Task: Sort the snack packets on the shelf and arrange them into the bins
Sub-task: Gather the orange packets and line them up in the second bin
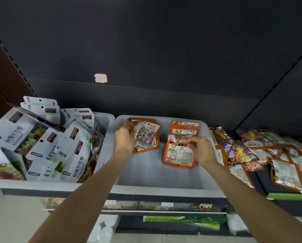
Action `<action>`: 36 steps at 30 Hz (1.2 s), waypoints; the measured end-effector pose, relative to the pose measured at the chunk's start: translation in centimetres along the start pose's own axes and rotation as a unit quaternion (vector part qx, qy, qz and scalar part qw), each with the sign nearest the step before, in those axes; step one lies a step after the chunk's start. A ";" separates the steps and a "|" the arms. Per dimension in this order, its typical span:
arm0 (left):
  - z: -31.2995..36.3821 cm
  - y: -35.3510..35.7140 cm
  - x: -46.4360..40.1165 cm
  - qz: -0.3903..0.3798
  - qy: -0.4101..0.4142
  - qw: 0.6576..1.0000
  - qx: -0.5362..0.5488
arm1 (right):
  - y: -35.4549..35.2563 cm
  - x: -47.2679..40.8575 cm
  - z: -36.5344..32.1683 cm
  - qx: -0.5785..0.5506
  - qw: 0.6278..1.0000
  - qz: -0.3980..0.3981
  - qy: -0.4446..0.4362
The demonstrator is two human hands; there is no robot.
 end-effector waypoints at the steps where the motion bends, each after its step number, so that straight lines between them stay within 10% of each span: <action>1: -0.2 0.2 0.2 -0.004 -0.005 1.000 0.008 | 0.2 -0.2 0.2 0.021 1.000 0.005 0.006; 25: 0.9 1.6 2.4 -0.008 0.112 0.954 -0.279 | 2.1 -0.7 -1.1 0.011 0.999 -0.022 -0.024; 36: 13.4 9.9 7.9 -0.135 0.221 0.958 -0.121 | -7.4 2.9 5.7 -0.038 0.994 0.098 -0.019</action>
Point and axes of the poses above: each hand's wrist, its own x-axis away from the middle knuckle, its own y-axis out of the palm, z = x × y, the point moved 8 cm from there along -x, towards the middle knuckle, and after that the axes turned 2 degrees about -x, right-handed, at the moved point
